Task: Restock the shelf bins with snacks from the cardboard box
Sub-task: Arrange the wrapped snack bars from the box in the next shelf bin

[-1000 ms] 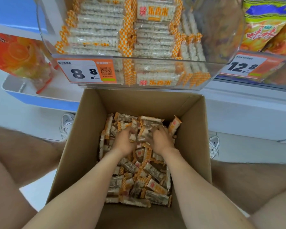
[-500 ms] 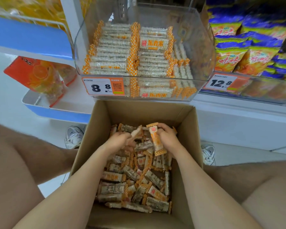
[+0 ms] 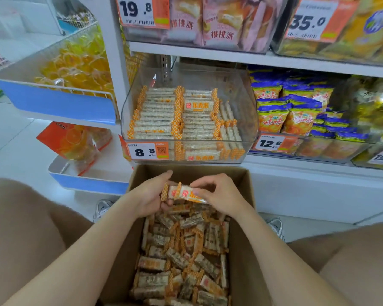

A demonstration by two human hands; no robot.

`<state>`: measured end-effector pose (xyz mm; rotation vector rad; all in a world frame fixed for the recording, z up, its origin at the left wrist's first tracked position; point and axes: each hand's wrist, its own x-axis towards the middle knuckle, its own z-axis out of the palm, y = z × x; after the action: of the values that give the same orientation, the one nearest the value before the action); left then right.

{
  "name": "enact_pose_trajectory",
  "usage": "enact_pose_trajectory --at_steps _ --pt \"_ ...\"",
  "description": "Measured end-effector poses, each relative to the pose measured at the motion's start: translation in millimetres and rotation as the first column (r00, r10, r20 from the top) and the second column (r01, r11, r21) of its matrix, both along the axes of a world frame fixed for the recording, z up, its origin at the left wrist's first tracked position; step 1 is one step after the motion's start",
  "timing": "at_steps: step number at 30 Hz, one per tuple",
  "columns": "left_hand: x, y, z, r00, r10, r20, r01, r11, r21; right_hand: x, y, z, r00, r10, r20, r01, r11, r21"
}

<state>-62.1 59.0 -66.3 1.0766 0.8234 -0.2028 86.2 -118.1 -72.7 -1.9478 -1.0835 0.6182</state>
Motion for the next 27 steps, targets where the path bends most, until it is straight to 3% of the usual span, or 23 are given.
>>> enact_pose_trajectory --at_steps 6,11,16,20,23,25,27 --pt "-14 -7 62 0.958 -0.281 0.047 0.249 0.906 0.342 -15 1 37 0.989 -0.015 0.145 -0.001 0.994 0.113" --pt "-22 -2 117 0.918 -0.392 0.052 0.329 0.831 0.449 -23 1 74 0.960 0.002 0.279 -0.053 0.983 0.177" --pt "-15 11 164 0.893 -0.427 0.142 0.292 0.790 0.539 -15 -4 126 0.878 0.089 0.470 -0.138 0.988 0.072" --pt "1 25 181 0.893 -0.394 0.217 0.211 0.792 0.574 -3 2 156 0.908 0.159 0.387 -0.180 0.984 0.019" --pt "14 31 186 0.903 -0.351 0.249 0.122 0.763 0.635 16 16 172 0.878 0.180 0.444 -0.200 0.980 -0.001" --pt "26 35 186 0.919 -0.320 0.231 0.060 0.693 0.718 37 28 177 0.843 0.193 0.502 -0.192 0.980 -0.055" --pt "39 40 181 0.932 -0.312 0.183 0.023 0.557 0.830 63 40 175 0.800 0.161 0.578 -0.128 0.987 -0.098"
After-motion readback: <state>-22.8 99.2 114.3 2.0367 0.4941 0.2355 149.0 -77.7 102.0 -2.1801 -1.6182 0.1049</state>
